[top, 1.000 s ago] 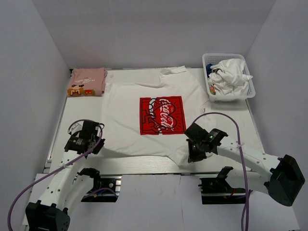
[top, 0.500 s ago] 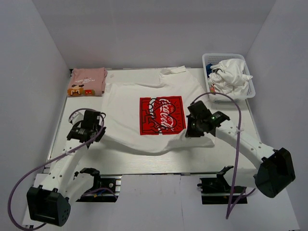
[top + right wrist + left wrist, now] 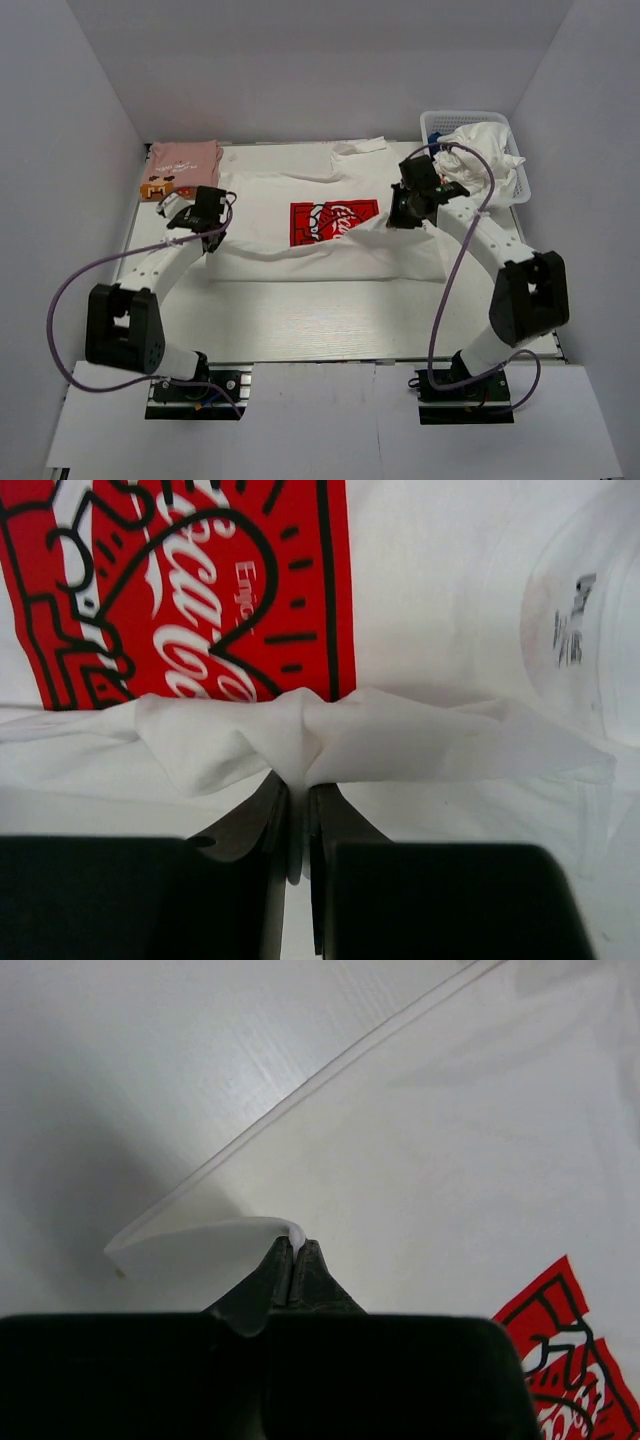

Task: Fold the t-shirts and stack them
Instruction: Fold the flattened tshirt in 1/3 of the way

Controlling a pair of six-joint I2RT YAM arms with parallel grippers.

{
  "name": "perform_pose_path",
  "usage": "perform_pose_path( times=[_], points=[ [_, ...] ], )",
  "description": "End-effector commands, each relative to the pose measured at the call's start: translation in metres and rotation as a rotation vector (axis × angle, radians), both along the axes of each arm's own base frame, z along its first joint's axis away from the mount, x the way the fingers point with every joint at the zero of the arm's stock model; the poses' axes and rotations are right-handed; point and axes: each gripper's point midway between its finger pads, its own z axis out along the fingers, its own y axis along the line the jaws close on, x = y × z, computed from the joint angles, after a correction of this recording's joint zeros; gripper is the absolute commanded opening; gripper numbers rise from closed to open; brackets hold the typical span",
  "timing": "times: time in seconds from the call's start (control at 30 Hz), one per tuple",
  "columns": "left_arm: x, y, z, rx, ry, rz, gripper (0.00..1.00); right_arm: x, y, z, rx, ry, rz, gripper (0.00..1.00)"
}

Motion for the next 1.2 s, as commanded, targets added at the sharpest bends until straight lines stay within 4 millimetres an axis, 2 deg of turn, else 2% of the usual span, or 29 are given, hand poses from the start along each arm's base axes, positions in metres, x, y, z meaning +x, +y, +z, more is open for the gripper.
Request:
perform_pose_path(
  times=[0.0, 0.07, 0.1, 0.13, 0.17, 0.2, 0.23, 0.27, 0.3, 0.33, 0.4, 0.43, 0.47, 0.5, 0.53, 0.6, 0.63, 0.67, 0.7, 0.73, 0.77, 0.83, 0.87, 0.9, 1.03, 1.07, 1.1, 1.13, 1.17],
  points=[
    [0.049, 0.009, 0.027, 0.039, -0.13, 0.046, 0.0, 0.043, 0.004, 0.015, 0.023, -0.071, 0.011, 0.0],
    [0.06, 0.008, 0.019, 0.054, -0.094, 0.05, 0.0, 0.057, 0.002, -0.002, 0.002, -0.035, -0.008, 0.0],
    [0.064, 0.013, 0.0, 0.061, -0.032, 0.067, 0.0, 0.066, 0.0, -0.001, 0.005, -0.039, -0.02, 0.0],
    [0.07, 0.013, 0.003, 0.063, -0.017, 0.086, 0.03, 0.074, 0.002, -0.006, 0.01, -0.027, -0.032, 0.0],
    [0.073, 0.016, -0.002, 0.067, 0.007, 0.094, 0.29, 0.077, -0.001, -0.021, 0.006, 0.012, -0.044, 0.04],
    [0.082, 0.019, -0.001, 0.066, 0.001, 0.105, 0.43, 0.086, 0.0, -0.027, 0.017, 0.022, -0.044, 0.09],
    [0.084, 0.022, -0.013, 0.088, 0.03, 0.114, 0.67, 0.097, -0.001, -0.023, 0.029, 0.008, -0.05, 0.17],
    [0.086, 0.028, -0.016, 0.089, 0.037, 0.127, 0.93, 0.104, -0.001, -0.025, 0.026, 0.002, -0.049, 0.36],
    [0.095, 0.029, -0.01, 0.077, 0.018, 0.133, 1.0, 0.115, 0.001, -0.034, 0.027, 0.01, -0.047, 0.46],
    [0.102, 0.033, -0.011, 0.071, 0.014, 0.135, 1.0, 0.128, -0.001, -0.025, 0.027, -0.025, -0.04, 0.53],
    [0.114, 0.028, 0.005, 0.062, -0.018, 0.099, 1.0, 0.131, 0.015, -0.019, 0.091, -0.023, 0.019, 0.73],
    [0.117, 0.031, 0.009, 0.062, -0.02, 0.092, 1.0, 0.129, 0.018, -0.018, 0.086, -0.033, 0.06, 0.9],
    [0.116, 0.031, 0.009, 0.071, -0.014, 0.081, 1.0, 0.128, 0.02, -0.017, 0.087, -0.042, 0.07, 0.9],
    [0.117, 0.027, 0.017, 0.065, -0.028, 0.045, 1.0, 0.12, 0.019, 0.007, 0.1, -0.095, 0.078, 0.9],
    [0.116, 0.025, 0.018, 0.062, -0.028, 0.02, 1.0, 0.099, 0.014, -0.017, 0.084, -0.037, 0.09, 0.9],
    [0.108, 0.017, 0.011, 0.03, -0.021, -0.025, 1.0, 0.084, 0.014, -0.01, 0.113, -0.087, 0.105, 0.9],
    [0.106, 0.014, 0.016, 0.021, -0.036, -0.051, 1.0, 0.072, 0.016, -0.023, 0.132, -0.064, 0.122, 0.9],
    [0.098, 0.011, 0.006, 0.013, -0.018, -0.076, 1.0, 0.063, 0.021, -0.024, 0.157, -0.053, 0.137, 0.9],
    [0.1, 0.004, 0.006, -0.01, -0.034, -0.117, 1.0, 0.063, 0.024, -0.016, 0.18, -0.093, 0.15, 0.9],
    [0.099, -0.004, 0.007, -0.017, -0.043, -0.149, 1.0, 0.046, 0.025, -0.034, 0.193, -0.041, 0.169, 0.9],
    [0.094, -0.014, -0.002, -0.03, -0.027, -0.189, 1.0, 0.042, 0.029, -0.038, 0.199, -0.03, 0.176, 0.9],
    [0.099, -0.02, -0.001, -0.034, -0.048, -0.242, 1.0, 0.038, 0.035, -0.049, 0.212, -0.005, 0.193, 0.9],
    [0.095, -0.03, -0.012, -0.065, -0.031, -0.304, 1.0, 0.038, 0.039, -0.053, 0.219, -0.002, 0.204, 0.9],
    [0.102, -0.035, -0.009, -0.067, -0.066, -0.338, 1.0, 0.046, 0.044, -0.05, 0.227, -0.037, 0.216, 0.9],
    [0.101, -0.043, -0.034, -0.074, -0.032, -0.419, 1.0, 0.082, 0.05, -0.06, 0.196, -0.17, 0.219, 0.9],
    [0.1, -0.047, -0.038, -0.086, -0.021, -0.445, 1.0, 0.105, 0.056, -0.061, 0.2, -0.231, 0.213, 0.9],
    [0.1, -0.047, -0.038, -0.086, -0.021, -0.446, 1.0, 0.117, 0.053, -0.06, 0.188, -0.253, 0.19, 0.9],
    [0.099, -0.047, -0.045, -0.082, -0.004, -0.452, 1.0, 0.14, 0.06, -0.038, 0.198, -0.327, 0.183, 0.9],
    [0.098, -0.049, -0.049, -0.09, 0.005, -0.458, 1.0, 0.161, 0.044, -0.059, 0.122, -0.335, 0.092, 0.9]
  ],
)
